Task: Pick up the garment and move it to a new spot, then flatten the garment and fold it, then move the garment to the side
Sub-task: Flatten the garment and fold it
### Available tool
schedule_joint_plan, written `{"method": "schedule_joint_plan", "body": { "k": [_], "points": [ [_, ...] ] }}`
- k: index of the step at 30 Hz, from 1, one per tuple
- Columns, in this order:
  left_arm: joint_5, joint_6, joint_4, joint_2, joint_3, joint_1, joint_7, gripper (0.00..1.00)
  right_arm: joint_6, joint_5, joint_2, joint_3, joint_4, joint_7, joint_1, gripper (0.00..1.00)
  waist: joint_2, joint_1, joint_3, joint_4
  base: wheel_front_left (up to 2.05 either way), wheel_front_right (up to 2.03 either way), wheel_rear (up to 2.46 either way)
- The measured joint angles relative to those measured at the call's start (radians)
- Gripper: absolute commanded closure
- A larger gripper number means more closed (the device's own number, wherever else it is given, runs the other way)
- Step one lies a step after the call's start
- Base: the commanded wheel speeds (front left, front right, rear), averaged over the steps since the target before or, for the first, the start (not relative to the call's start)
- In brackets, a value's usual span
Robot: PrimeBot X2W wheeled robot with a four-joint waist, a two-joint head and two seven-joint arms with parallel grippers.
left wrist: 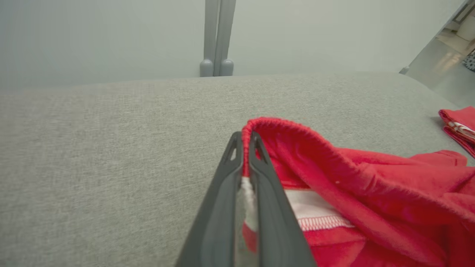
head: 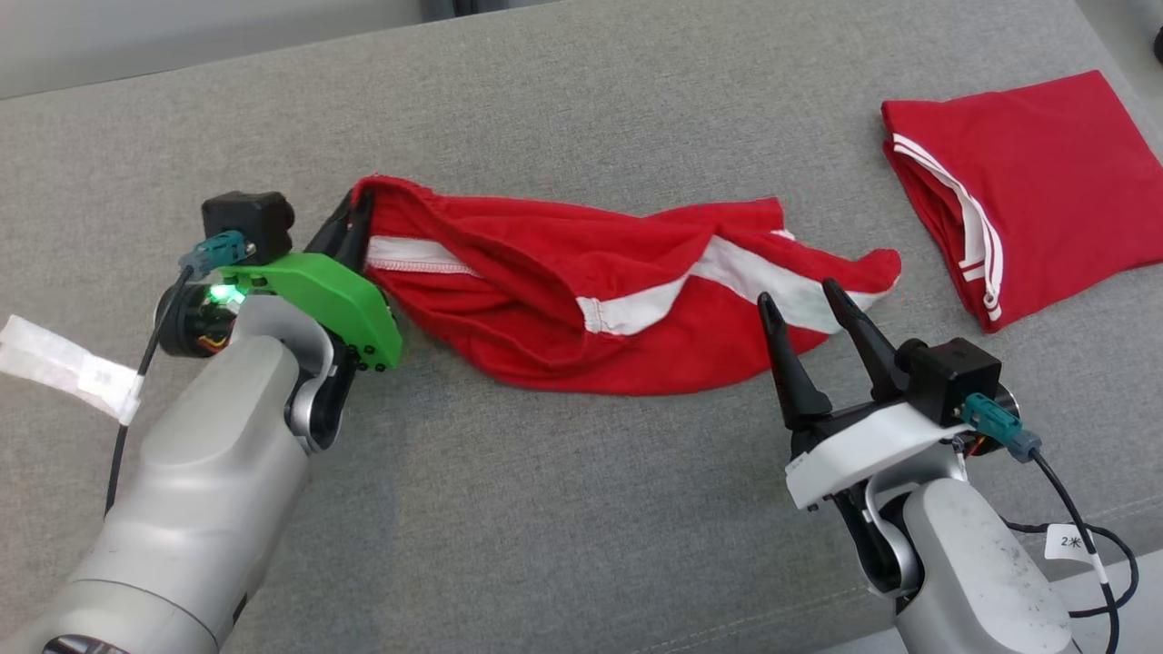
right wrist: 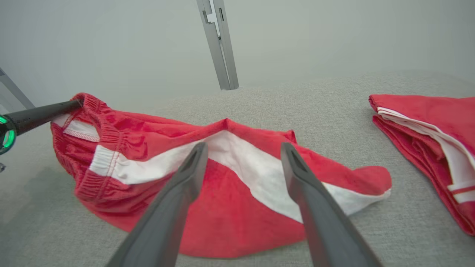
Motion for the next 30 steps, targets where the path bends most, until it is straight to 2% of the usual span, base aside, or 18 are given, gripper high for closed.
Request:
{"method": "schedule_joint_plan", "body": {
  "k": [1,9,14,18,21,30],
  "points": [
    [0.000,0.009,0.026,-0.001,0.006,0.000,-0.005,0.00,0.000,0.000,-0.001,0.000,-0.001,0.000,0.000,0.00,0.0000,0.0000,0.002,0.003,0.00,0.00,0.00],
    [-0.030,0.021,0.098,-0.021,0.075,-0.002,-0.026,0.00,0.000,-0.001,-0.009,-0.012,-0.005,0.007,0.005,0.00,0.0000,0.0000,-0.011,0.024,0.00,0.00,0.00],
    [-0.048,-0.028,0.013,-0.078,0.085,0.050,-0.029,0.00,0.000,-0.008,-0.008,-0.029,-0.013,0.012,0.027,0.00,0.0000,0.0000,-0.032,0.044,0.00,0.00,0.00],
    [-0.079,-0.056,-0.060,-0.139,0.037,0.119,0.090,0.00,0.000,-0.008,-0.006,-0.037,-0.024,0.016,0.035,0.00,0.0000,0.0000,-0.043,0.057,0.00,0.00,0.00],
    [-0.115,-0.062,-0.114,-0.153,0.014,0.149,0.183,0.00,0.000,-0.008,-0.005,-0.042,-0.031,0.016,0.038,0.00,0.0000,0.0000,-0.043,0.057,0.00,0.00,0.00],
    [-0.166,-0.026,-0.212,-0.161,0.013,0.176,0.275,0.00,0.000,-0.007,0.004,-0.042,-0.032,0.012,0.040,0.00,0.0000,0.0000,-0.032,0.026,0.00,0.00,0.00]
  ]
}}
